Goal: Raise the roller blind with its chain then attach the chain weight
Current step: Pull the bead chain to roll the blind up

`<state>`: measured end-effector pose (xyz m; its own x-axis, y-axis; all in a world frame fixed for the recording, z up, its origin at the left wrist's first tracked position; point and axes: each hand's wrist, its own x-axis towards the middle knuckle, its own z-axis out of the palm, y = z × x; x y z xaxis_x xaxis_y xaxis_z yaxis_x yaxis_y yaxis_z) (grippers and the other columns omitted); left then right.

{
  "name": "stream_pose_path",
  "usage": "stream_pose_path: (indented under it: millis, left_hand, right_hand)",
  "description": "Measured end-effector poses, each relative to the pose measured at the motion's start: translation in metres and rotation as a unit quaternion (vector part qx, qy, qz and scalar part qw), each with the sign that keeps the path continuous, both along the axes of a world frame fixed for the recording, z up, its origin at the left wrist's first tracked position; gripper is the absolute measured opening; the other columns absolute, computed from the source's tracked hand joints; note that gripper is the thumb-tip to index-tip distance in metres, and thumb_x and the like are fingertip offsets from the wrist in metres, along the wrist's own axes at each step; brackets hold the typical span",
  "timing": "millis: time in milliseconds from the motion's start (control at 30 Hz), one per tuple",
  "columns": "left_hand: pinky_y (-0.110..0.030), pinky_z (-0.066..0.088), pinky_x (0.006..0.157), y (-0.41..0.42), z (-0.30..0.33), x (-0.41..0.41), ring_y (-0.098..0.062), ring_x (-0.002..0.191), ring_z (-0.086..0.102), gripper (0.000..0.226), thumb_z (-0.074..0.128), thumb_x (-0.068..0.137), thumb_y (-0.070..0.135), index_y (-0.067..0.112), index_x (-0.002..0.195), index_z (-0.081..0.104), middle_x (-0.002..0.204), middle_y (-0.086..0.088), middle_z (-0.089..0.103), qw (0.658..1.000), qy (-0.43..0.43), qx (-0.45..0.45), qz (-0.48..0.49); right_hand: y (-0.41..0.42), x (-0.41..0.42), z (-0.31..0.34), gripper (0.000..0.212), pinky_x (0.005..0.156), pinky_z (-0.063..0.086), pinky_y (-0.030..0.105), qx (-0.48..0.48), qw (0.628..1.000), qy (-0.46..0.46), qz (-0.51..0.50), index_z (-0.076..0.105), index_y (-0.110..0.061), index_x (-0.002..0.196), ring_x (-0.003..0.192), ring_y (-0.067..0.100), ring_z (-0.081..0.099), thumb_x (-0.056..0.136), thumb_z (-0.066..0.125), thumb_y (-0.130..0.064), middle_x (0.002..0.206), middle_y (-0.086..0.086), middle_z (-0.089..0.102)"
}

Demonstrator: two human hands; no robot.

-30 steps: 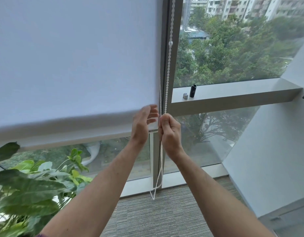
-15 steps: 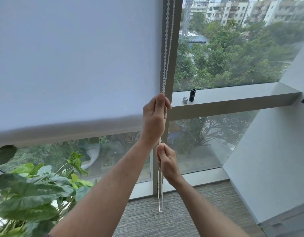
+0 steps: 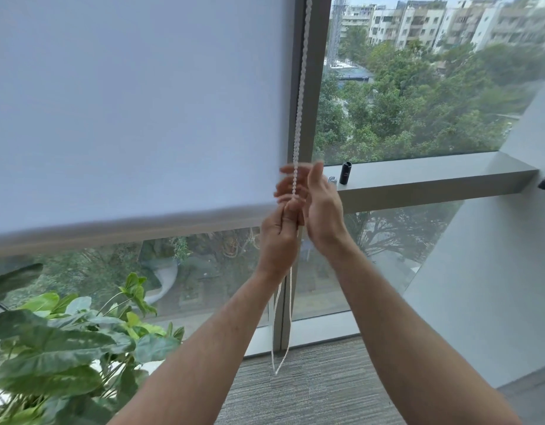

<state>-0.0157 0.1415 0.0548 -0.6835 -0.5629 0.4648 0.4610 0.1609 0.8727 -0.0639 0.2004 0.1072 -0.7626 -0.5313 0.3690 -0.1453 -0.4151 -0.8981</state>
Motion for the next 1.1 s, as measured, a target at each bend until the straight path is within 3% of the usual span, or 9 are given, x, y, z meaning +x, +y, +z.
stream_pose_path:
  millis: [133, 200, 400, 500, 600, 767, 867, 1000, 1100]
  left_hand:
    - [-0.02, 0.025, 0.043, 0.0, -0.021, 0.007, -0.003, 0.04, 0.029, 0.041, 0.042, 0.098, 0.039, 0.031, 0.059, 0.05, 0.043, 0.012, 0.038, 0.999, -0.048, 0.005, 0.0]
    - [-0.017, 0.024, 0.04, 0.002, -0.025, 0.009, -0.003, 0.04, 0.028, 0.042, 0.041, 0.1, 0.032, 0.029, 0.06, 0.049, 0.044, 0.012, 0.037, 0.999, -0.049, 0.012, -0.016]
    - [-0.019, 0.025, 0.045, 0.001, -0.037, 0.015, -0.005, 0.046, 0.03, 0.043, 0.042, 0.1, 0.025, 0.032, 0.059, 0.054, 0.051, 0.013, 0.04, 0.999, -0.041, -0.001, -0.015]
    - [-0.028, 0.024, 0.043, -0.01, -0.044, 0.022, -0.011, 0.044, 0.032, 0.046, 0.042, 0.099, 0.048, 0.035, 0.06, 0.062, 0.051, -0.004, 0.038, 0.998, -0.04, -0.007, -0.046]
    - [-0.034, 0.048, 0.057, -0.023, -0.046, 0.023, -0.019, 0.056, 0.06, 0.063, 0.03, 0.09, 0.073, 0.03, 0.07, 0.071, 0.062, -0.008, 0.063, 0.997, -0.064, -0.033, -0.024]
    - [-0.028, 0.057, 0.069, -0.037, 0.0, 0.013, -0.017, 0.079, 0.073, 0.053, 0.032, 0.1, 0.055, 0.027, 0.089, 0.075, 0.082, 0.002, 0.076, 0.998, -0.025, -0.05, 0.007]
    - [-0.046, 0.057, 0.076, -0.036, 0.053, 0.008, -0.03, 0.084, 0.069, 0.052, 0.037, 0.094, 0.055, 0.015, 0.105, 0.069, 0.09, -0.012, 0.071, 0.999, 0.007, -0.039, -0.029]
    - [-0.036, 0.049, 0.057, -0.03, 0.114, -0.002, -0.019, 0.063, 0.058, 0.039, 0.033, 0.103, 0.035, 0.009, 0.113, 0.06, 0.075, -0.002, 0.061, 0.993, 0.054, -0.047, -0.095]
    - [-0.021, 0.028, 0.04, -0.017, 0.128, -0.012, -0.005, 0.041, 0.033, 0.038, 0.03, 0.107, 0.025, 0.008, 0.094, 0.062, 0.051, 0.011, 0.04, 0.992, 0.07, -0.012, -0.102]
  right_hand:
    - [-0.012, -0.001, 0.044, 0.047, 0.048, 0.033, 0.03, -0.037, 0.998, 0.027, 0.032, 0.064, -0.008, 0.107, 0.053, 0.014, 0.043, 0.108, 0.025, -0.035, 0.068, 0.003, 0.05]
    - [-0.02, 0.002, 0.053, 0.046, 0.043, 0.021, 0.023, -0.04, 0.999, 0.03, 0.013, 0.063, -0.011, 0.089, 0.045, 0.009, 0.028, 0.108, 0.028, -0.035, 0.057, -0.005, 0.038]
    - [-0.026, 0.015, 0.039, 0.047, 0.038, 0.02, 0.019, -0.087, 0.995, 0.036, -0.036, 0.043, -0.021, 0.059, 0.04, 0.007, 0.025, 0.103, 0.038, -0.037, 0.049, -0.011, 0.033]
    - [-0.024, 0.017, 0.022, 0.048, 0.037, 0.021, 0.019, -0.097, 0.994, 0.037, -0.036, 0.045, -0.028, 0.056, 0.04, 0.005, 0.025, 0.102, 0.039, -0.036, 0.048, -0.014, 0.034]
    - [-0.021, 0.019, 0.002, 0.047, 0.037, 0.022, 0.021, -0.08, 0.994, 0.047, -0.054, 0.047, -0.026, 0.057, 0.04, 0.006, 0.026, 0.102, 0.039, -0.039, 0.048, -0.013, 0.035]
    - [-0.018, 0.025, -0.034, 0.045, 0.039, 0.025, 0.021, -0.048, 0.997, 0.04, -0.053, 0.052, -0.029, 0.059, 0.04, 0.005, 0.028, 0.102, 0.041, -0.038, 0.048, -0.013, 0.037]
    - [-0.017, 0.03, -0.061, 0.048, 0.041, 0.024, 0.021, -0.004, 0.997, 0.033, -0.069, 0.05, -0.029, 0.056, 0.043, 0.005, 0.028, 0.103, 0.039, -0.03, 0.048, -0.014, 0.037]
    - [-0.014, 0.035, -0.093, 0.049, 0.043, 0.023, 0.018, 0.041, 0.997, 0.006, -0.064, 0.041, -0.027, 0.055, 0.044, 0.004, 0.026, 0.103, 0.039, -0.031, 0.049, -0.014, 0.034]
    - [-0.011, 0.035, -0.103, 0.049, 0.043, 0.024, 0.018, 0.052, 0.997, 0.001, -0.061, 0.042, -0.021, 0.056, 0.044, 0.005, 0.027, 0.103, 0.039, -0.032, 0.048, -0.013, 0.034]
